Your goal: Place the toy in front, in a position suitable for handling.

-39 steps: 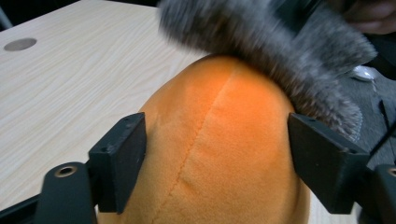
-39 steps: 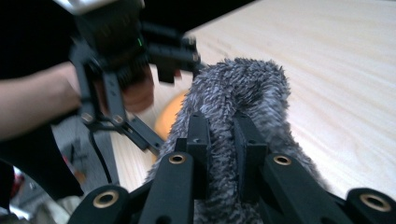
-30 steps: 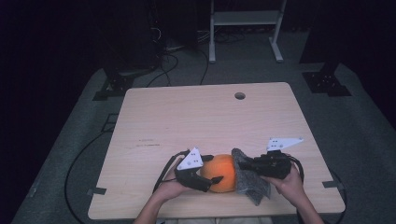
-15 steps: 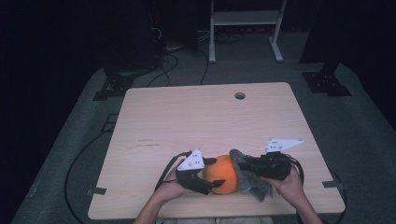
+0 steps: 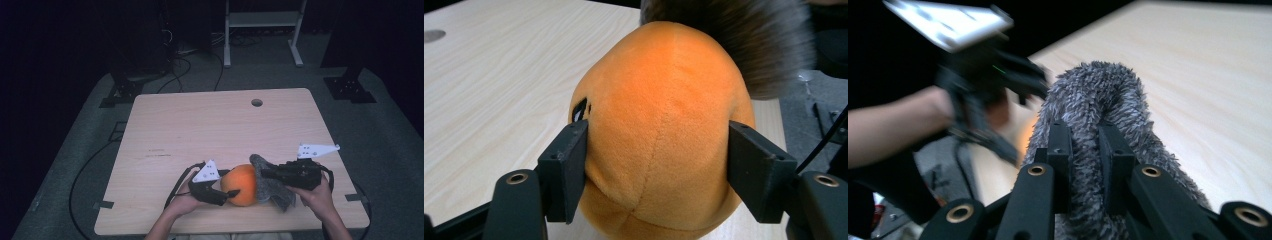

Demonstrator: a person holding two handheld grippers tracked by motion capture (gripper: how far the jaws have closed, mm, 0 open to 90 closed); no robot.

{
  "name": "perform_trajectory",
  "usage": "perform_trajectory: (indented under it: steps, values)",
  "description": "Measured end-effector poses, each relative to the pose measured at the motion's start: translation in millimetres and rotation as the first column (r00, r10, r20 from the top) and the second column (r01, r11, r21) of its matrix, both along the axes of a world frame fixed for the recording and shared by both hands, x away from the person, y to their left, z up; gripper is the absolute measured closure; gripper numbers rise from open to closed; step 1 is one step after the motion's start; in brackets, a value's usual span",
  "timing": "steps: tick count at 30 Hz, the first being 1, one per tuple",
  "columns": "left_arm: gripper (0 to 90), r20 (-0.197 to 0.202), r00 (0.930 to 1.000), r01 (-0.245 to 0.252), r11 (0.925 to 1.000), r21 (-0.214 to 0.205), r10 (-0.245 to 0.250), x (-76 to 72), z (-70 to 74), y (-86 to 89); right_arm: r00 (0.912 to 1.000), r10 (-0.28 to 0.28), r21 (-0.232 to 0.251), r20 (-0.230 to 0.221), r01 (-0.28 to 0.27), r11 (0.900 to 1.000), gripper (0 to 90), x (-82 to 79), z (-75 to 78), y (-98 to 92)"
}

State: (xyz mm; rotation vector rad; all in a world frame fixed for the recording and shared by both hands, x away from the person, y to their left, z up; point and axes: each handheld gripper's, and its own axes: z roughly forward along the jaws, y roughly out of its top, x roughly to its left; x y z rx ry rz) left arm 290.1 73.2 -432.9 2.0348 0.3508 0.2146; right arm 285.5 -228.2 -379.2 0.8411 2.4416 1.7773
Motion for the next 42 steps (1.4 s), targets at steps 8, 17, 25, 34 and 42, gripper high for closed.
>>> perform_trajectory:
  steps: [8, 17, 25, 34, 42]
  values:
    - [34.8, 0.029, 0.9996, -0.006, 0.9997, -0.023, 0.007, -4.0, 15.0, -1.1, 0.9971, -0.040, -0.069, -0.065, 0.036, 0.9969, 77.1, 14.4, -24.7, -1.3]
    - [36.0, 0.035, 0.9990, -0.025, 0.9974, -0.067, 0.027, -7.1, 24.4, -1.5, 0.9999, 0.005, -0.021, 0.012, -0.004, 0.9998, 77.0, -1.4, -1.7, 11.7]
    - [11.9, -0.070, 0.9975, 0.008, 0.9997, -0.021, -0.010, 4.7, 10.5, 6.2, 0.9981, -0.035, -0.082, -0.050, 0.031, 0.9962, 77.0, 8.9, -26.0, 8.6]
    - [29.6, -0.010, 0.9997, -0.024, 0.9944, -0.103, 0.023, -3.6, 15.8, -0.2, 0.9954, -0.065, -0.001, -0.071, 0.065, 0.9979, 77.9, 13.3, -21.9, -7.3]
    - [30.0, -0.036, 0.9943, -0.101, 0.9942, -0.036, 0.100, -0.4, 14.5, 0.2, 0.9953, -0.074, -0.046, -0.063, 0.071, 0.9964, 78.0, 12.7, -24.4, 3.1]
